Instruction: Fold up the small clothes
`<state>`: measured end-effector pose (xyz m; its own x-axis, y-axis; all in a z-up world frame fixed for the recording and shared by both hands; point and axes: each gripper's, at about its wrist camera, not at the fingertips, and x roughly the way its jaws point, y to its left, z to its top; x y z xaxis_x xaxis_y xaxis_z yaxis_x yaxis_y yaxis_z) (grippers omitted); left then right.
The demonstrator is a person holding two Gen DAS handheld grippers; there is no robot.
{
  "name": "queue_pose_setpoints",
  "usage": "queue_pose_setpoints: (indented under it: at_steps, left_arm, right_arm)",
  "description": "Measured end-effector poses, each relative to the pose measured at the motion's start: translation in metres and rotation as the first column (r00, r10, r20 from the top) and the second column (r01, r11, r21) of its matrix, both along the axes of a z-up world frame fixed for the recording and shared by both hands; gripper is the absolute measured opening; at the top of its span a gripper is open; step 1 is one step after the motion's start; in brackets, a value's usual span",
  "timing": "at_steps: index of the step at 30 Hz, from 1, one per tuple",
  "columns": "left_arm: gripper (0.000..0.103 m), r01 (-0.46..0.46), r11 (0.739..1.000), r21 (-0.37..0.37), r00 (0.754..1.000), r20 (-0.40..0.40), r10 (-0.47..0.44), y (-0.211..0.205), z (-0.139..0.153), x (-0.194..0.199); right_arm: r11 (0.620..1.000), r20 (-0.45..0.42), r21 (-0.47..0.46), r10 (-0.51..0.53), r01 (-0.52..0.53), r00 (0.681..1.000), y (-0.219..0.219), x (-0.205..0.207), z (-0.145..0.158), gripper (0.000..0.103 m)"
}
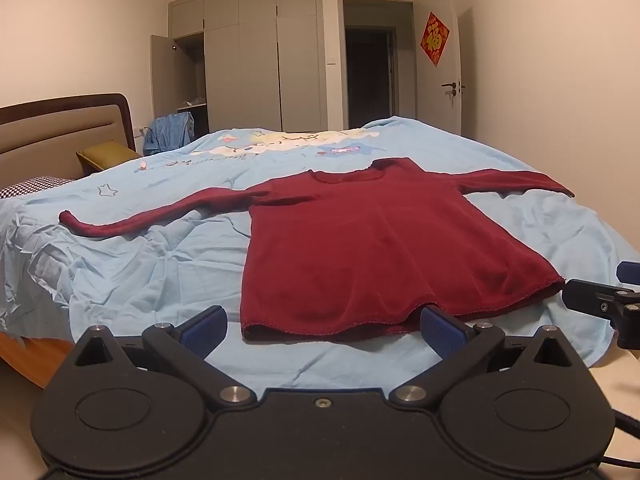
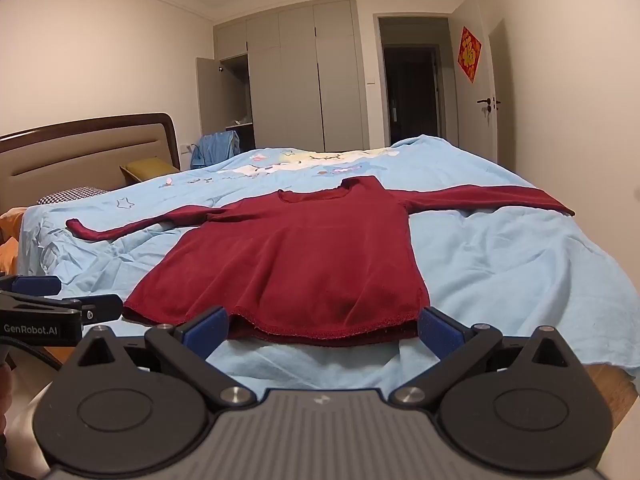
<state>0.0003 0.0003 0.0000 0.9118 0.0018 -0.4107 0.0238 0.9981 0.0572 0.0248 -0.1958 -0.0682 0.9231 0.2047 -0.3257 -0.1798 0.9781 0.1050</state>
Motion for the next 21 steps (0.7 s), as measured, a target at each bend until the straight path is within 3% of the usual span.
queue_pose_setpoints:
  at_steps: [21]
  left_arm:
    - [0.102, 0.000, 1.000, 0.002, 1.000, -0.004, 0.000, -0.0004, 0.0000, 0.0005]
  right_arm:
    - [1.000, -0.003, 0.002, -0.002, 0.002, 1.000, 0.0002, 0.0007, -0.0004, 0.103]
